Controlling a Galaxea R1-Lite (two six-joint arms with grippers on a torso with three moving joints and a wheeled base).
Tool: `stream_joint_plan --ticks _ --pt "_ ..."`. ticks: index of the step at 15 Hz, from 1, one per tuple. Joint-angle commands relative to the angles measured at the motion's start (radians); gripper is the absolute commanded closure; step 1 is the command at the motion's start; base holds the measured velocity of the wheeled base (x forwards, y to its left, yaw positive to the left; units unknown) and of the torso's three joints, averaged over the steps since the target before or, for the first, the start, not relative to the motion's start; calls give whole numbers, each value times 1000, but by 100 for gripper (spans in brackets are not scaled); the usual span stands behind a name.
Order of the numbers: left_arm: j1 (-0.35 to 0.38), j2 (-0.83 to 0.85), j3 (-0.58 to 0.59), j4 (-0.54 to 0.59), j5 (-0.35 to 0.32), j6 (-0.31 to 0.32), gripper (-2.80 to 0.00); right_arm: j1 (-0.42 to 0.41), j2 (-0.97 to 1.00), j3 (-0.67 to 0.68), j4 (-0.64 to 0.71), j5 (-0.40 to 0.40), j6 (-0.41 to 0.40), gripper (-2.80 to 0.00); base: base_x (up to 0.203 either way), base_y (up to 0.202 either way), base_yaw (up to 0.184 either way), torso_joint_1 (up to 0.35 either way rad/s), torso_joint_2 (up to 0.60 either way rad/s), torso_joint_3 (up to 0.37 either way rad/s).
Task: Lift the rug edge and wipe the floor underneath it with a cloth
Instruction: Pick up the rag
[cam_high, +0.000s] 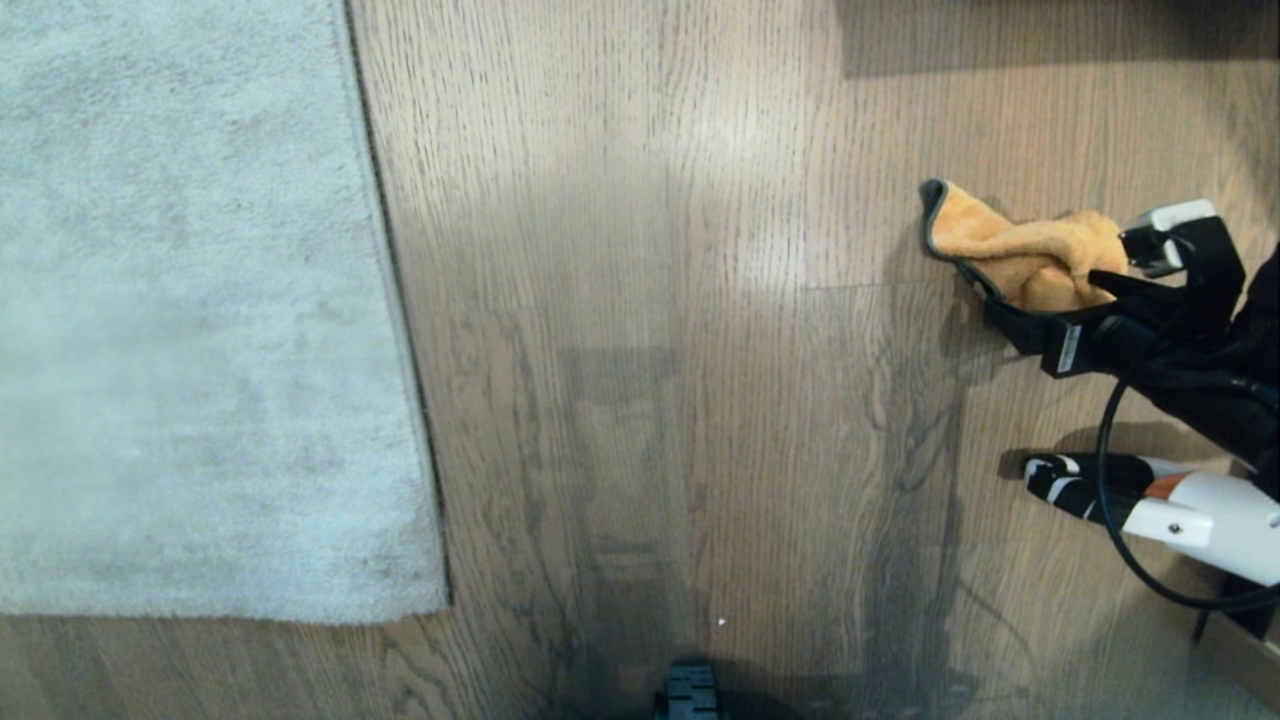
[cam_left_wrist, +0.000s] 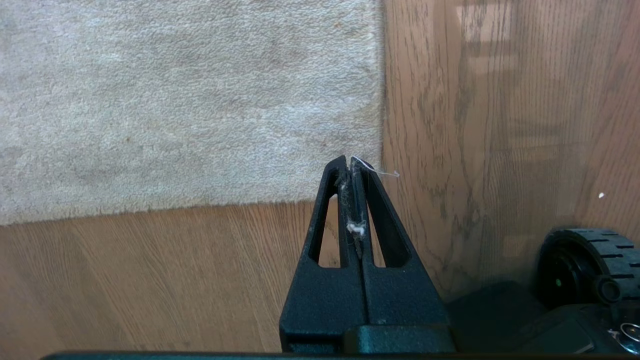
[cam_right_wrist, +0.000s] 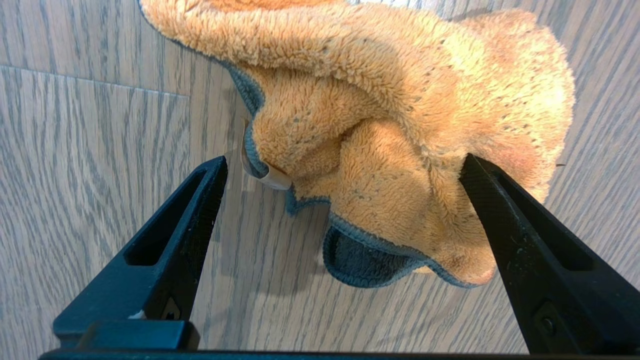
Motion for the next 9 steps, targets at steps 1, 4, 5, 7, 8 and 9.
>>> stream_joint_plan --ticks 1,4,5,7,8,9 --pt "0 0 0 -1 0 1 0 1 0 3 -7 0 -1 -280 0 0 0 0 0 0" --pt "0 0 0 -1 0 1 0 1 0 9 -10 0 -3 -280 0 0 0 0 0 0" --pt "0 0 0 -1 0 1 0 1 -1 10 -9 0 -3 0 0 0 0 0 0 0" --pt "0 0 0 -1 0 1 0 1 -3 10 -6 0 -3 0 0 0 0 0 0 0" --pt "0 0 0 -1 0 1 0 1 -5 10 -5 0 -3 0 0 0 0 0 0 0" --pt "0 0 0 -1 0 1 0 1 -5 12 -6 0 -3 0 0 0 0 0 0 0"
